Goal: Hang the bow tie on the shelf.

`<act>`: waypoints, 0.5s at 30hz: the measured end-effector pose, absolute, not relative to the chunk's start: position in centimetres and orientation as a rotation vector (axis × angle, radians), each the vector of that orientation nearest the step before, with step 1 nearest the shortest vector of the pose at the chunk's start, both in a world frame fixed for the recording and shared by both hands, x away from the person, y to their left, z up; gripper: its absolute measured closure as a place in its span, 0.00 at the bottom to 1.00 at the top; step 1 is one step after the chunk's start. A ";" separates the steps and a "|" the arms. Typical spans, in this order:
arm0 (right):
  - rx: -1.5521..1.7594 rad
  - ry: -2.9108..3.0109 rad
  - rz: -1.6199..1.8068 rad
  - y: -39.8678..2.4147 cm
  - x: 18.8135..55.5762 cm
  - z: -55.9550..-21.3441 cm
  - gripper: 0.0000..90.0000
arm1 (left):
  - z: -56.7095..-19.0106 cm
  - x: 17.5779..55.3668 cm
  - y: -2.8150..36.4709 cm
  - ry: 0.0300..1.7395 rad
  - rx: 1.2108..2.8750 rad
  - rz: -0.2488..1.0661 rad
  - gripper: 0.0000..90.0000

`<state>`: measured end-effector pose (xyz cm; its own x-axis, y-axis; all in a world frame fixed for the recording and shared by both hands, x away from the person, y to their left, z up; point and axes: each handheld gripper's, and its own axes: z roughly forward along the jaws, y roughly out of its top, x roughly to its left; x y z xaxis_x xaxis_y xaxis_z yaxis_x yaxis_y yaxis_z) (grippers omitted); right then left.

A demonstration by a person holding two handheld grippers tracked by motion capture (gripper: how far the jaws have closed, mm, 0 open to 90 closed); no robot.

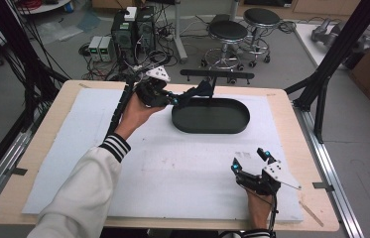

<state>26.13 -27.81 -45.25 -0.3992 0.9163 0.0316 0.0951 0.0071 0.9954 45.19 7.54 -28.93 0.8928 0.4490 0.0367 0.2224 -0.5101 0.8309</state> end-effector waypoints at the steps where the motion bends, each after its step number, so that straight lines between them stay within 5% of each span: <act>1: 1.066 1.576 1.471 -27.8 26.1 -45.2 0.07 | -28.8 45.3 7.5 0.484 2.123 0.310 0.96; 15: 1.070 1.572 1.481 -27.9 26.1 -45.3 0.07 | -28.2 46.4 7.0 0.516 2.101 0.290 0.96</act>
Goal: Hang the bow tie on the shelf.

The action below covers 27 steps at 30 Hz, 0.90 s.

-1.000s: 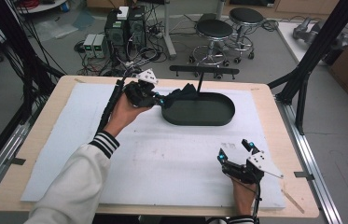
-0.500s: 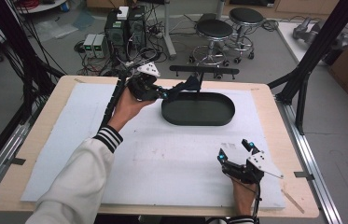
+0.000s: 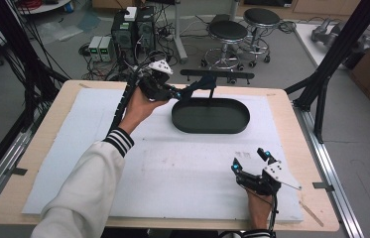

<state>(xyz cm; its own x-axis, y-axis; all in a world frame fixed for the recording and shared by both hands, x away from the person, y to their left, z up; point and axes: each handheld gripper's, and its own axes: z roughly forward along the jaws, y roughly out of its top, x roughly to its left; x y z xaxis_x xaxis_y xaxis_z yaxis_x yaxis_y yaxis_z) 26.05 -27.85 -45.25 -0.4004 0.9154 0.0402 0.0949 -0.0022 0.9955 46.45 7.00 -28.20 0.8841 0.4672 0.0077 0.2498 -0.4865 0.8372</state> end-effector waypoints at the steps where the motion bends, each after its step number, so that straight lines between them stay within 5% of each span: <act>1: 1.070 1.572 1.481 -27.9 26.1 -45.3 0.07 | -28.2 46.6 7.1 0.524 2.089 0.281 0.96; 27: 1.072 1.566 1.488 -28.0 26.1 -45.3 0.07 | -27.9 48.8 7.3 0.659 1.965 0.303 0.95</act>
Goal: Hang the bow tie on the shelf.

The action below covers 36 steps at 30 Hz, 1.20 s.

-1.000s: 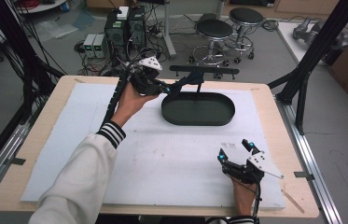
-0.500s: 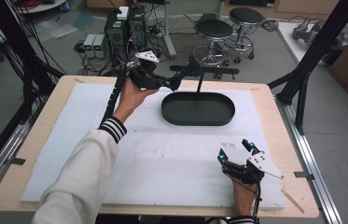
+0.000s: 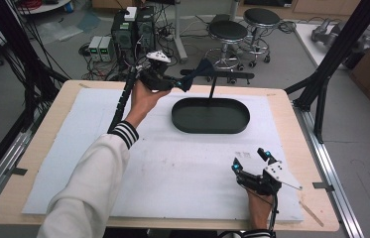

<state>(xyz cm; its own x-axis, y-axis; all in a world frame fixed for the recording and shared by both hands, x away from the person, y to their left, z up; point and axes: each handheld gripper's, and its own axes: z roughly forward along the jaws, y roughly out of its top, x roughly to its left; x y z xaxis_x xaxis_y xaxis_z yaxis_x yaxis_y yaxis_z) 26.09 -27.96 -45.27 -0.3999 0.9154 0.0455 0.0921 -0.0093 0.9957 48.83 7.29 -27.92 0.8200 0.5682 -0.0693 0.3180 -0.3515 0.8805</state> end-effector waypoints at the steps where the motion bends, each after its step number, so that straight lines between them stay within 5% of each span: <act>1: 1.069 1.567 1.488 -28.0 26.1 -45.3 0.07 | -27.9 48.8 7.4 0.665 1.959 0.308 0.95; 36: 1.066 1.566 1.488 -28.0 26.0 -45.3 0.07 | -31.4 49.7 10.0 0.856 1.940 0.357 0.94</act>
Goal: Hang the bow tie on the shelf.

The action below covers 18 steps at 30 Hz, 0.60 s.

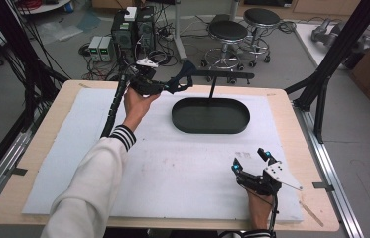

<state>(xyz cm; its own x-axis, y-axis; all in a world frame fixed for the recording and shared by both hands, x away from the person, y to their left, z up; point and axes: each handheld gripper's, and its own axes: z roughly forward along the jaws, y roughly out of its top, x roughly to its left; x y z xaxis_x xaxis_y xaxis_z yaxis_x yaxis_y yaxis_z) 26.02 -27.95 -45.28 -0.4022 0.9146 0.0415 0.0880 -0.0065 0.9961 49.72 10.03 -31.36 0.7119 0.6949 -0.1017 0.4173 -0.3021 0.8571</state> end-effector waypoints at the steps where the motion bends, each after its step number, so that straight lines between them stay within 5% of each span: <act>1: 1.066 1.566 1.488 -27.9 26.0 -45.3 0.07 | -31.4 49.7 10.0 0.860 1.946 0.358 0.94; 18: 1.059 1.564 1.487 -27.9 26.0 -45.3 0.07 | -33.3 49.6 10.3 0.877 1.968 0.345 0.83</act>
<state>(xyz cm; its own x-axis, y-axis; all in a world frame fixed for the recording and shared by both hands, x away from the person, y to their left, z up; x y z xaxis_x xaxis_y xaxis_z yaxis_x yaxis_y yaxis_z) 26.01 -27.95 -45.29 -0.4022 0.9148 0.0368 0.0828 -0.0037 0.9966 49.55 10.30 -33.28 0.7063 0.7001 -0.1050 0.4411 -0.3192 0.8388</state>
